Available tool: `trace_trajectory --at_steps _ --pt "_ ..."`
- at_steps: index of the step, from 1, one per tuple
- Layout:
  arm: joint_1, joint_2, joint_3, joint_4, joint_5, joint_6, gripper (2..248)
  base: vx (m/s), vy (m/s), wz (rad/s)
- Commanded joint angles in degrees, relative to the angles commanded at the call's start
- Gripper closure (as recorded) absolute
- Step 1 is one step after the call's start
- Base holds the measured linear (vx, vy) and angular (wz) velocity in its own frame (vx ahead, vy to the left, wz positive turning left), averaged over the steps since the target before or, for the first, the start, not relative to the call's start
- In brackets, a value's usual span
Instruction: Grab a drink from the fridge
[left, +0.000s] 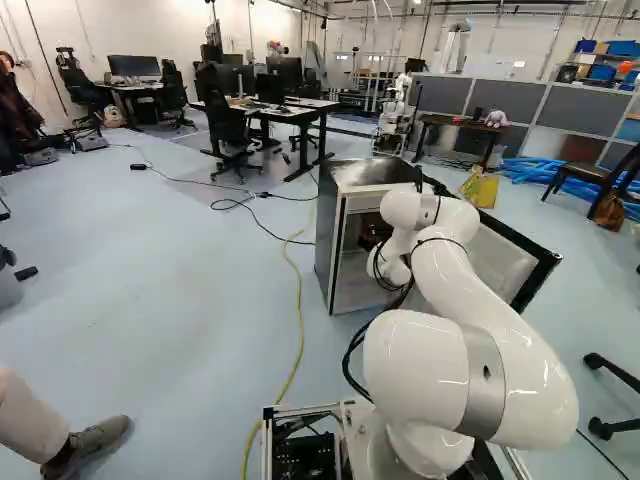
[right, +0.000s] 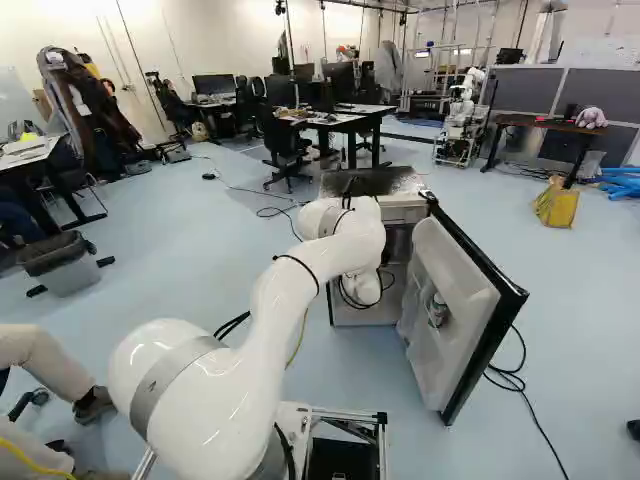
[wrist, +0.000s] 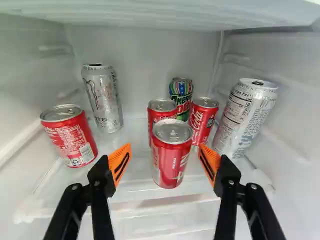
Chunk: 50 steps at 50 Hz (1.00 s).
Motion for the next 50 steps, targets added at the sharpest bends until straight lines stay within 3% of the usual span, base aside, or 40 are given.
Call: trace_trajectory --at_steps 23,24,28,29,35,44,45,50 --pt "0.0 0.0 0.0 0.0 0.0 0.0 59 0.0 0.0 0.0" --pt "0.0 0.0 0.0 0.0 0.0 0.0 37 0.0 0.0 0.0" --pt "0.0 0.0 0.0 0.0 0.0 0.0 37 0.0 0.0 0.0" --pt "0.0 0.0 0.0 0.0 0.0 0.0 6 0.0 0.0 0.0" --pt "0.0 0.0 0.0 0.0 0.0 0.0 3 0.0 0.0 0.0" --pt "0.0 0.0 0.0 0.0 0.0 0.0 6 0.0 0.0 0.0" --pt "0.0 0.0 0.0 0.0 0.0 0.0 40 0.0 0.0 0.0" --pt "0.0 0.0 0.0 0.0 0.0 0.0 40 0.0 0.0 0.0"
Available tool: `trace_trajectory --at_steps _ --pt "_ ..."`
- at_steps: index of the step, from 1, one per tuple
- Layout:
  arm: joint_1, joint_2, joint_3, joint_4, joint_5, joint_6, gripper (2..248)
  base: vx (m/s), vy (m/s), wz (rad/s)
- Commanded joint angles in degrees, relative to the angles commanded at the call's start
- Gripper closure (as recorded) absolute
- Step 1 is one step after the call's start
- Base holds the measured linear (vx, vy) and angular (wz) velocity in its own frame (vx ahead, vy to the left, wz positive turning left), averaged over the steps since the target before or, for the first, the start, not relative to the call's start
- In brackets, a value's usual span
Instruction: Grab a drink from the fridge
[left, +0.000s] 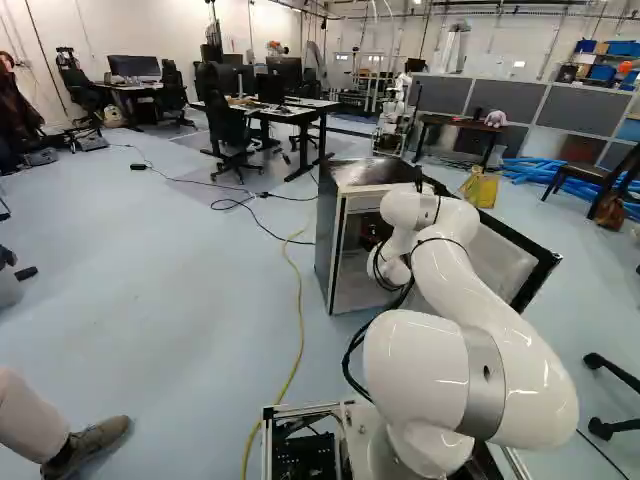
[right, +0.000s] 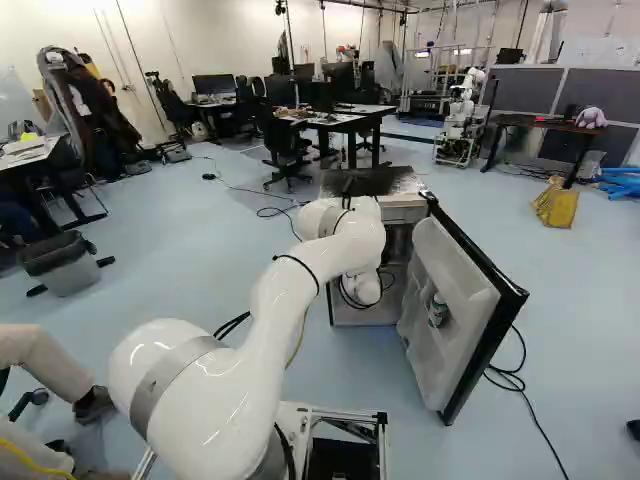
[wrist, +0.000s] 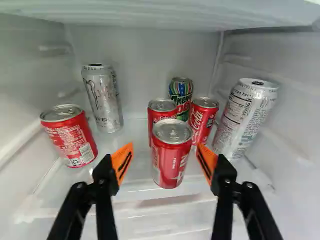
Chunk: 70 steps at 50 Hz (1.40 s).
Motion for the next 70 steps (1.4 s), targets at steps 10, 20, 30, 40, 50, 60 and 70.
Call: trace_trajectory --at_steps 10,20,30,40,50,60,70 --pt "0.0 0.0 0.0 0.0 0.0 0.0 116 0.0 0.0 0.0" --pt "0.0 0.0 0.0 0.0 0.0 0.0 161 0.0 0.0 0.0" --pt "0.0 0.0 0.0 0.0 0.0 0.0 161 0.0 0.0 0.0" --pt "-0.03 0.16 0.28 0.0 0.0 0.0 161 0.0 0.0 0.0" --pt "-0.18 0.96 1.72 0.0 0.0 0.0 161 0.0 0.0 0.0" --pt "-0.38 3.11 4.59 0.0 0.0 0.0 161 0.0 0.0 0.0" --pt "-0.61 6.1 8.26 0.0 0.0 0.0 161 0.0 0.0 0.0"
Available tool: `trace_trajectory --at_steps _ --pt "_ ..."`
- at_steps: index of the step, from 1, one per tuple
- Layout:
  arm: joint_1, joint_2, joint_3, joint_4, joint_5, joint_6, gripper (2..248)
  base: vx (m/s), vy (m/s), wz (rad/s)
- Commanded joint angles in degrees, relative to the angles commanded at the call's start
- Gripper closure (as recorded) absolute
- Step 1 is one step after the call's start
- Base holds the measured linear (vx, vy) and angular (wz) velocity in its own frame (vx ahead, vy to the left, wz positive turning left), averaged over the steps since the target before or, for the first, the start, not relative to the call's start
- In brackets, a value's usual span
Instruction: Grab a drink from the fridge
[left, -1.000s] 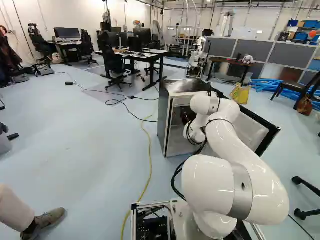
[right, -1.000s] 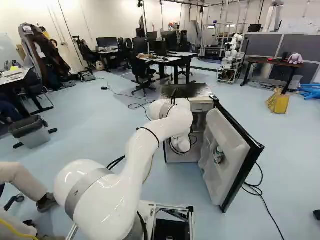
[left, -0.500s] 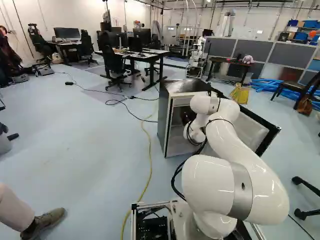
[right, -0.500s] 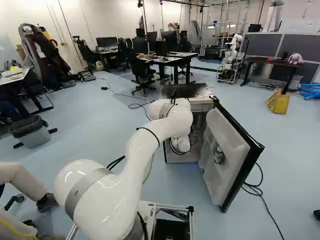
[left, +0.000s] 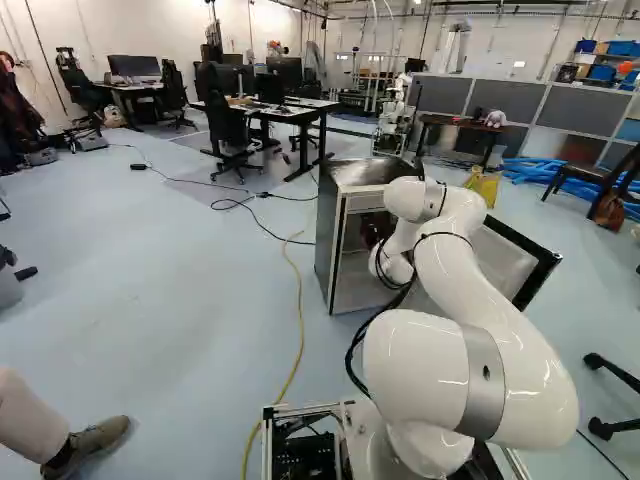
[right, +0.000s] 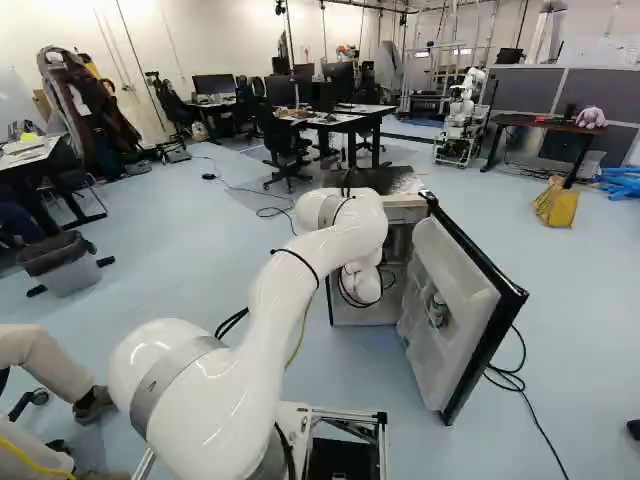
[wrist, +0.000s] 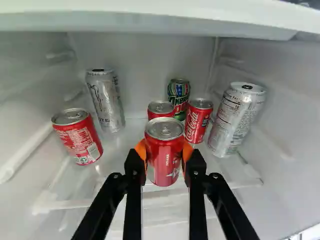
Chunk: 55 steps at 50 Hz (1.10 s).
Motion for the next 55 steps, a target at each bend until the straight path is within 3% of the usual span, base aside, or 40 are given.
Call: trace_trajectory --at_steps 55 --pt "-2.11 12.38 20.45 0.0 0.0 0.0 161 0.0 0.0 0.0"
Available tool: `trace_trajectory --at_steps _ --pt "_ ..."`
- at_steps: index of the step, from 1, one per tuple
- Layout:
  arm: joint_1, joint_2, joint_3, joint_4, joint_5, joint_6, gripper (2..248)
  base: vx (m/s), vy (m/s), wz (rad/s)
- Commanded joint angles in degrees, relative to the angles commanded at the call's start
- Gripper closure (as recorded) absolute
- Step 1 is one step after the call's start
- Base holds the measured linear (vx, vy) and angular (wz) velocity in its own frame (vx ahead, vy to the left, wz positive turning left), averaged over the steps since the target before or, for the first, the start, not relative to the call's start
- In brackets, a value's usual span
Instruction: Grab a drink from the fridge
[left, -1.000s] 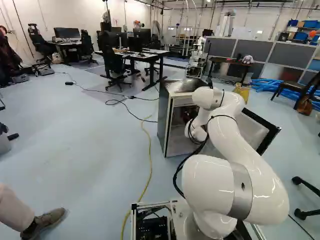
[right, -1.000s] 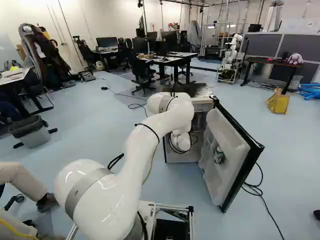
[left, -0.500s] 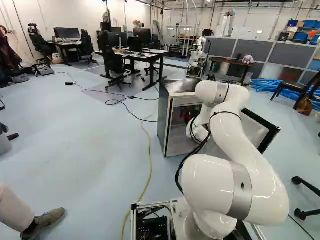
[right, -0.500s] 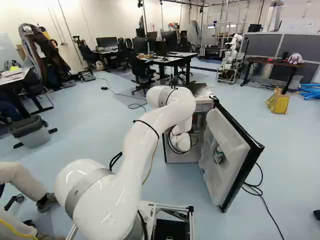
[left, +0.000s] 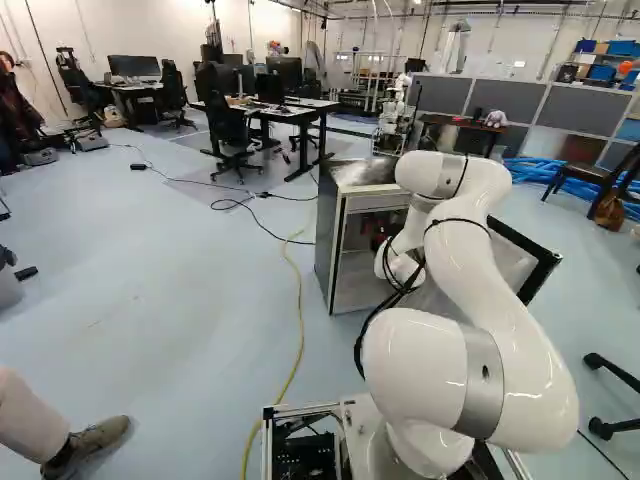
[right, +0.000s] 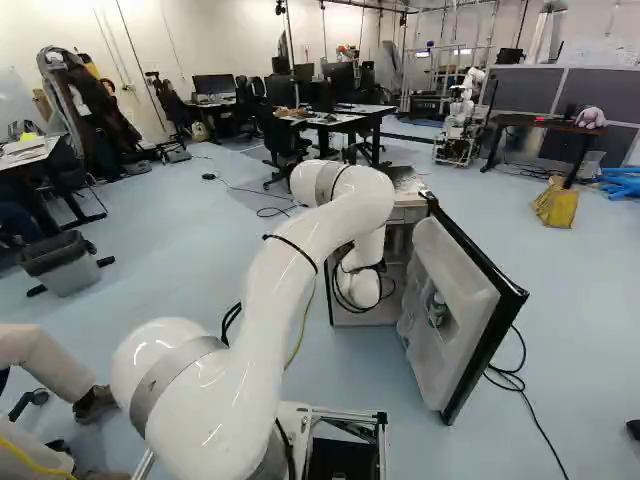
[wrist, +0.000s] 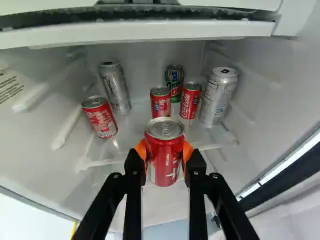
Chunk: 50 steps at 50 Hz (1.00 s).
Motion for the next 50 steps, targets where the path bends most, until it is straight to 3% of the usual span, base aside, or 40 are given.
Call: trace_trajectory --at_steps 50 --pt "-1.36 18.11 22.97 0.0 0.0 0.0 161 0.0 0.0 0.0"
